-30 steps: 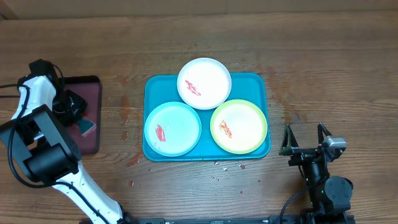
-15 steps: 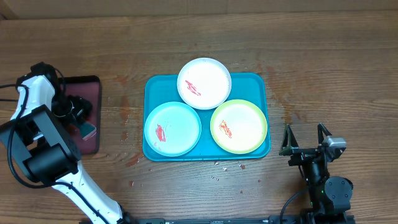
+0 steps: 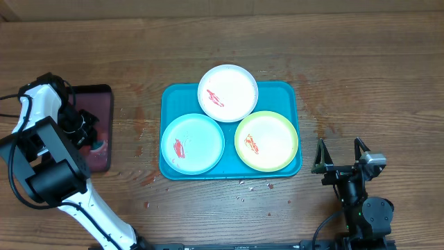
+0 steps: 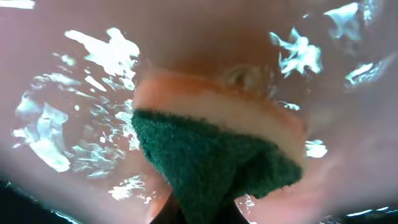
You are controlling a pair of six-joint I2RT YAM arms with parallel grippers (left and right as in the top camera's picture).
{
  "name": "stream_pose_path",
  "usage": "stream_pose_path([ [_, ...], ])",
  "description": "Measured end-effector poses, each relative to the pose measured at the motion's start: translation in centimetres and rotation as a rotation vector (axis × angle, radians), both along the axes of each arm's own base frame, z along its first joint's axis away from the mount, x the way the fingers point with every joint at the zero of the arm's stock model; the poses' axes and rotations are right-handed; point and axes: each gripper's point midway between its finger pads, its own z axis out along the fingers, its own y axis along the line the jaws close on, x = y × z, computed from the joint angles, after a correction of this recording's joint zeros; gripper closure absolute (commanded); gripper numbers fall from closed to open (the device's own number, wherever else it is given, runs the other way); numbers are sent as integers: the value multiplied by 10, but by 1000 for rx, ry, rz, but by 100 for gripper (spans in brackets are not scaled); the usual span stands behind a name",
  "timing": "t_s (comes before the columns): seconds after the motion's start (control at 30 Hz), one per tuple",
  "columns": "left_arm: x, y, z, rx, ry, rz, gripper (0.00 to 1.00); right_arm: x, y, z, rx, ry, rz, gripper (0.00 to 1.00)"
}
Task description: Clean dirty plates on tray and stack at the side
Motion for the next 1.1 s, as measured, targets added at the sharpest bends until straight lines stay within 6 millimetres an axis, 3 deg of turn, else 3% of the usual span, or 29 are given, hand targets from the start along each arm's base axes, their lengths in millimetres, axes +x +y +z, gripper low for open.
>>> stream_pose_path([
  [0.13, 13, 15, -2, 72, -46, -4, 73, 0, 0, 0, 0, 0, 0, 0],
  [0.17, 17, 21, -2, 104, -60, -4, 51, 0, 0, 0, 0, 0, 0, 0],
  [0.2, 22, 28, -2, 139, -77, -3, 21, 0, 0, 0, 0, -1, 0, 0],
  [0.23, 25, 34, -1, 168, -89, -7, 6, 0, 0, 0, 0, 0, 0, 0],
  [0.27, 27, 39, -1, 189, -95, -8, 0, 0, 0, 0, 0, 0, 0, 0],
  [0.43, 30, 47, 2, 208, -110, 7, 2, 0, 0, 0, 0, 0, 0, 0],
  [0.47, 29, 46, 1, 200, -110, 10, 18, 0, 0, 0, -1, 0, 0, 0],
  [0.63, 13, 21, 0, 68, -60, 15, 43, 0, 0, 0, 0, 0, 0, 0],
  [0.8, 7, 6, 0, -8, -45, 19, 75, 0, 0, 0, 0, 0, 0, 0],
  [0.87, 7, 4, 1, -19, -46, 20, 94, 0, 0, 0, 0, 0, 0, 0],
  [0.9, 7, 4, 1, -21, -47, 24, 96, 0, 0, 0, -1, 0, 0, 0],
  [1.0, 10, 5, 0, -14, -58, 22, 93, 0, 0, 0, 0, 0, 0, 0],
  [1.03, 11, 7, 0, -8, -63, 21, 80, 0, 0, 0, 0, 0, 0, 0],
  [1.1, 14, 11, 0, 11, -72, 15, 20, 0, 0, 0, 0, -1, 0, 0],
])
